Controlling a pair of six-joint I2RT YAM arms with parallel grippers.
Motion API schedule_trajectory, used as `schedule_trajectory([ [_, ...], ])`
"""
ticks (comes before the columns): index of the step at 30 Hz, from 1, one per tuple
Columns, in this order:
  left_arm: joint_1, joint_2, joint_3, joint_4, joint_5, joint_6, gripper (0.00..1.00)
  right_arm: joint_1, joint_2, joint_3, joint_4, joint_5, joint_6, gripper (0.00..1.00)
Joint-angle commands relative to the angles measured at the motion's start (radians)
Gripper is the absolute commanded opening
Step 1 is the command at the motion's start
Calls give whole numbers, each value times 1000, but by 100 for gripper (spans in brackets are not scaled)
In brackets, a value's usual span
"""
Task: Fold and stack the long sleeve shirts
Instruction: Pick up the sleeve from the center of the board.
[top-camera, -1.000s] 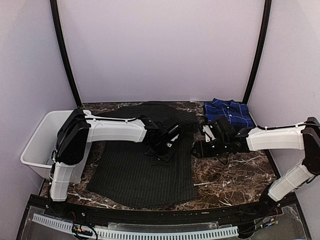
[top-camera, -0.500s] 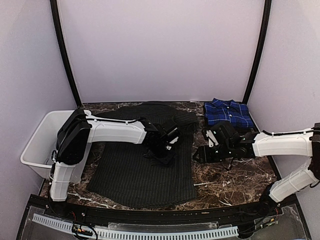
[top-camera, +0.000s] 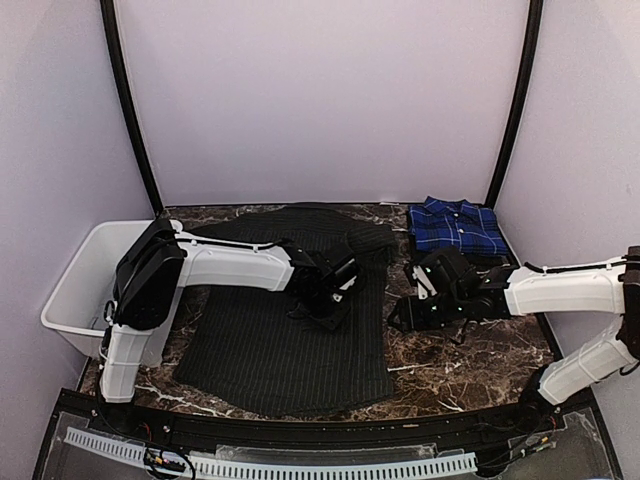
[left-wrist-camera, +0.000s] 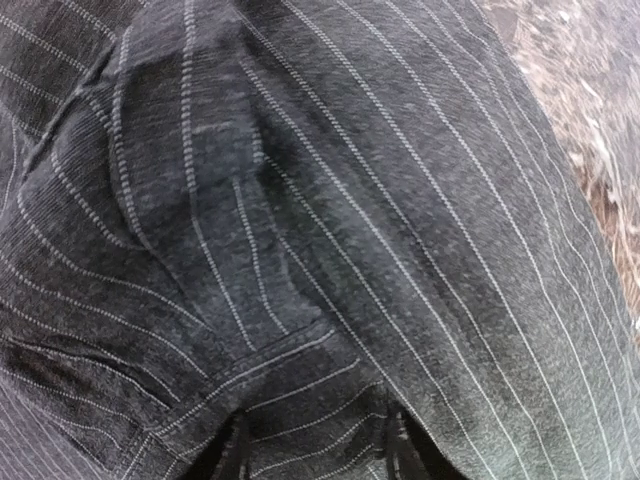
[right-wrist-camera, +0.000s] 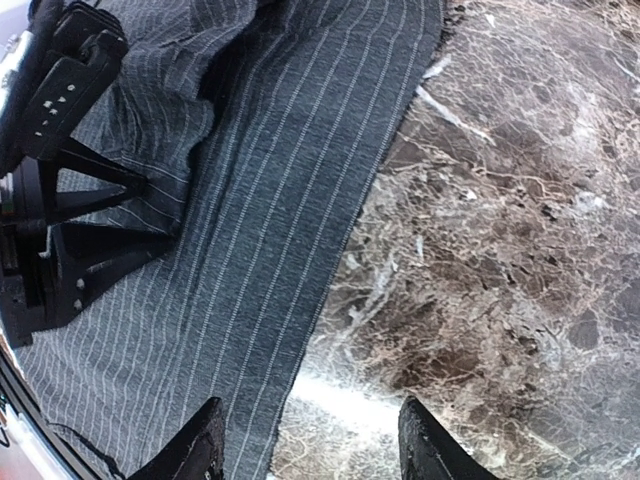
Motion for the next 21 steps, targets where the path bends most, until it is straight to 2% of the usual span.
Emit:
schedule_trajectory([
  [1,-3,8,-20,-17,-6,-3,37,9,-18,10,-18,24,-5,56],
  [12,-2,7,-2,-27,-9,2,2,56,-8,23,-56,26,10,56],
  [21,21,-29,37,-59,65,10,6,190,26,40,-106,85,79,56],
])
